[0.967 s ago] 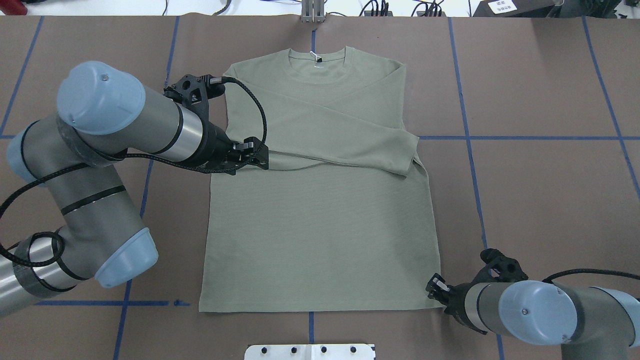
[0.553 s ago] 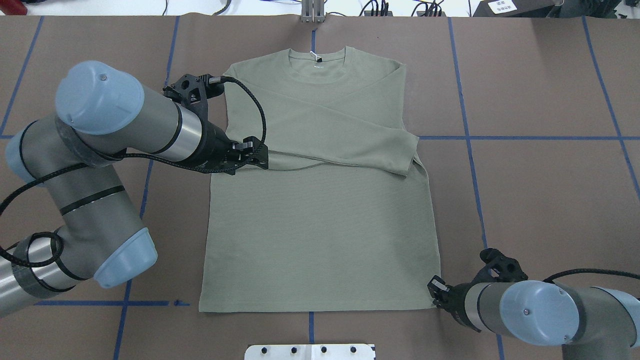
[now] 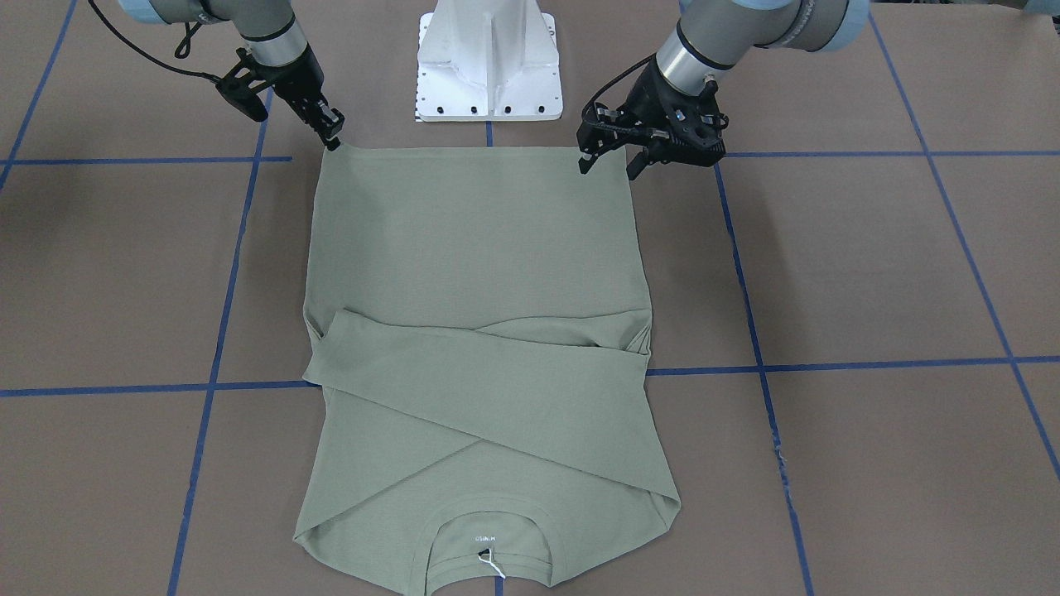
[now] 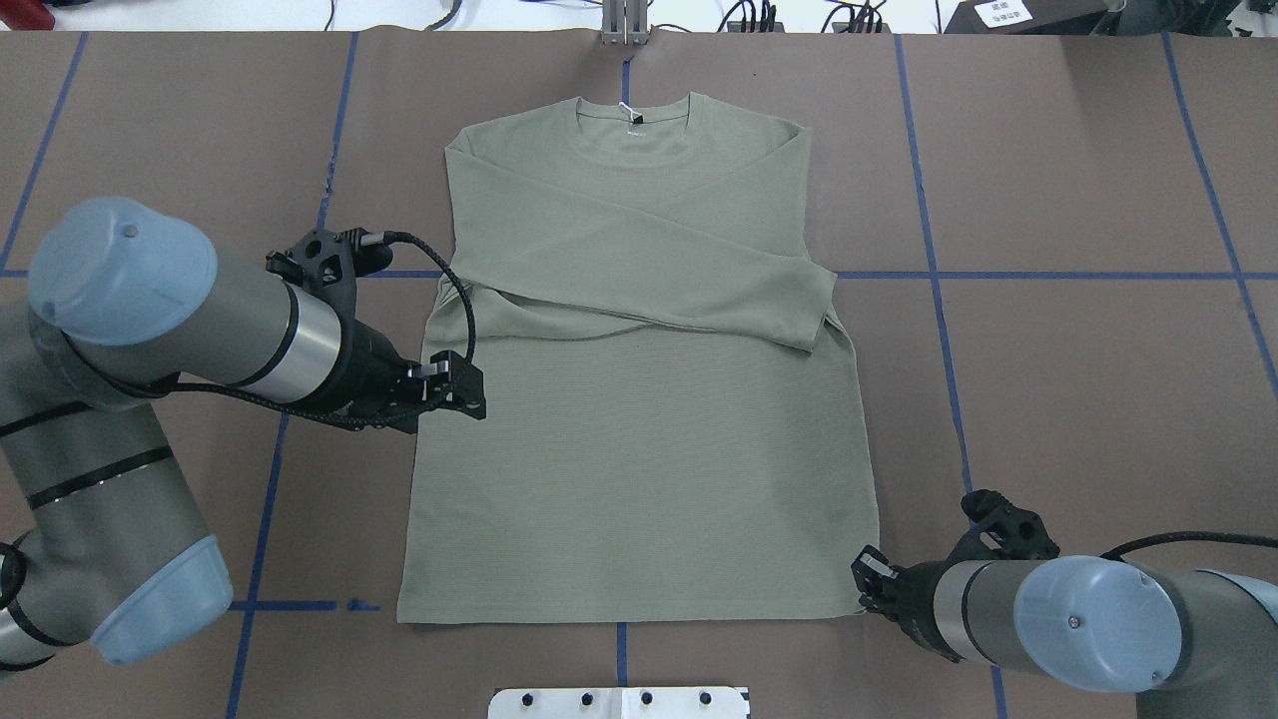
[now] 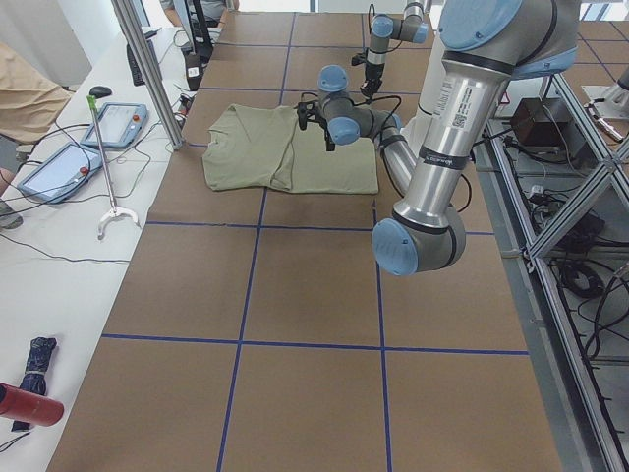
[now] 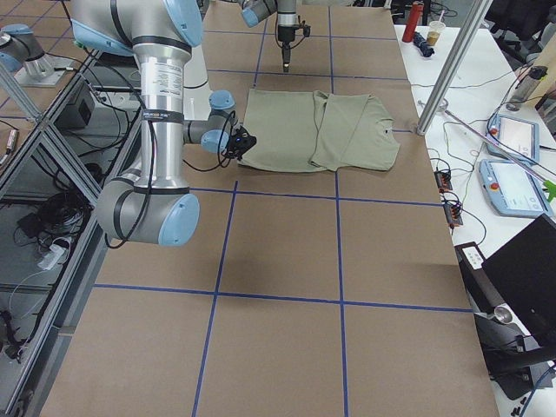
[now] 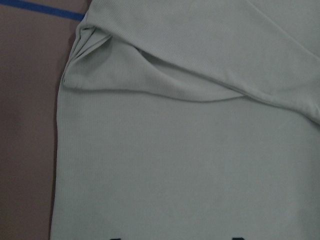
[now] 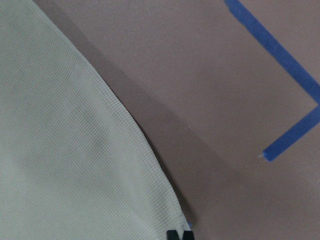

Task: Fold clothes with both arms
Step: 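Position both grippers at the two hem corners and grasp them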

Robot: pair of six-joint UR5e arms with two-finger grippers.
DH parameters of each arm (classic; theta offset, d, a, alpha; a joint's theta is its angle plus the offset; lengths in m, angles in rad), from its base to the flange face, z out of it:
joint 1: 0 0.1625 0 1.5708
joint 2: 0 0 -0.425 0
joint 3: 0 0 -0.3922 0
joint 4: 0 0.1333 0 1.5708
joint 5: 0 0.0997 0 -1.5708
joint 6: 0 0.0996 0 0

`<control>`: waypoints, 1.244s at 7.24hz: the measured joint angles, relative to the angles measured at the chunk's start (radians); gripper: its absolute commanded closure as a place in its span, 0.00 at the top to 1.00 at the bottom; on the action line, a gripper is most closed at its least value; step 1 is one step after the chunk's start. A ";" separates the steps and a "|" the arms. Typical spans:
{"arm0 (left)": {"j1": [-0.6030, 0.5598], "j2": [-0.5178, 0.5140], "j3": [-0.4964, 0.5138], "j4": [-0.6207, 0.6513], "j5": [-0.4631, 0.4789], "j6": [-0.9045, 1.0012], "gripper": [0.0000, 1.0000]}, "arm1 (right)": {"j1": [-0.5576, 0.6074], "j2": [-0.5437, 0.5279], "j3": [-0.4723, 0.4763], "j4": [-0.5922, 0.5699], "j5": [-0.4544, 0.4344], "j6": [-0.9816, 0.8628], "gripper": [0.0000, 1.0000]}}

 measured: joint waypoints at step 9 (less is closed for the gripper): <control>0.259 0.150 0.009 -0.004 0.151 -0.248 0.93 | 0.048 0.006 0.013 -0.003 0.025 -0.011 0.00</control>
